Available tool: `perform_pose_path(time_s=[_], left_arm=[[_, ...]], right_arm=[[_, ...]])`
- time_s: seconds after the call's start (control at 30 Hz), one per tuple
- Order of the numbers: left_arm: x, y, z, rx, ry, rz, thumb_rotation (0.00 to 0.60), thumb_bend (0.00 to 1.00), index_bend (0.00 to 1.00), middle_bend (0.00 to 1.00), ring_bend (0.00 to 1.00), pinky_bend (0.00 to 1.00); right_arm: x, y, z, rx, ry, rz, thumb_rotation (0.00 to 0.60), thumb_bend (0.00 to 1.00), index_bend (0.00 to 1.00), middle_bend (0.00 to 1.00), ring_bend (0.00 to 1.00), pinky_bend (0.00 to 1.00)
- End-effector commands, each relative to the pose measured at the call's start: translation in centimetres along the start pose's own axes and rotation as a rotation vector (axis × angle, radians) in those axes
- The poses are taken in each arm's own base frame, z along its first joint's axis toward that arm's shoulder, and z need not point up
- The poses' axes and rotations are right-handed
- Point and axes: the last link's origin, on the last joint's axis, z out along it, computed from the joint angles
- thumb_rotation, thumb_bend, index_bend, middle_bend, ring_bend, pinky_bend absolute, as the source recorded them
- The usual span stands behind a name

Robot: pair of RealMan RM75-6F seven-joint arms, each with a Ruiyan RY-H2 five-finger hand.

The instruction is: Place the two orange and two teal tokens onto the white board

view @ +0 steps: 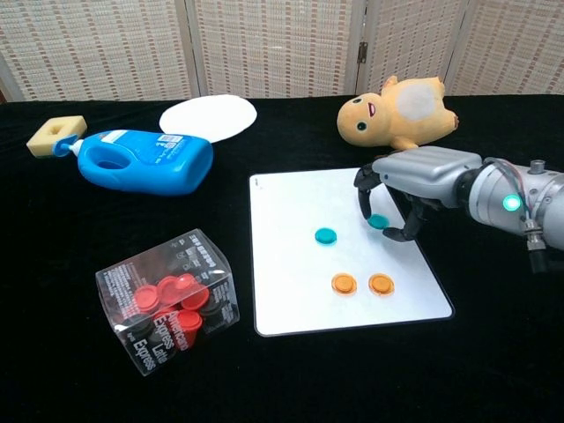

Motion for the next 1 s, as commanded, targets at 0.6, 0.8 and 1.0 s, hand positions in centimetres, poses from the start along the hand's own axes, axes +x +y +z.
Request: perform_pose_path(time_s=[0.6, 0.8, 1.0], left_arm=[[-0.2, -0.3, 0.0, 0.005, -0.004, -0.004, 0.6, 0.1, 0.0, 0.0, 0.0, 0.0], [-0.4, -0.4, 0.1, 0.007, -0.01, -0.005, 0.6, 0.1, 0.0, 0.0, 0.0, 0.0], [-0.5, -0.4, 0.1, 0.006, -0.01, -0.006, 0.6, 0.1, 0.0, 0.0, 0.0, 0.0]], right_arm=[[-0.2, -1.9, 1.2, 0.021, 0.008, -0.026, 0.6, 0.44, 0.47, 0.15, 0.05, 0.0], [-0.2, -2.0, 1.3, 0.022, 0.01, -0.034, 0.6, 0.44, 0.45, 0.15, 0.05, 0.0], [-0.2, -2.0, 1.2, 0.019, 0.011, -0.045, 0.6, 0.44, 0.44, 0.14, 0.05, 0.0]])
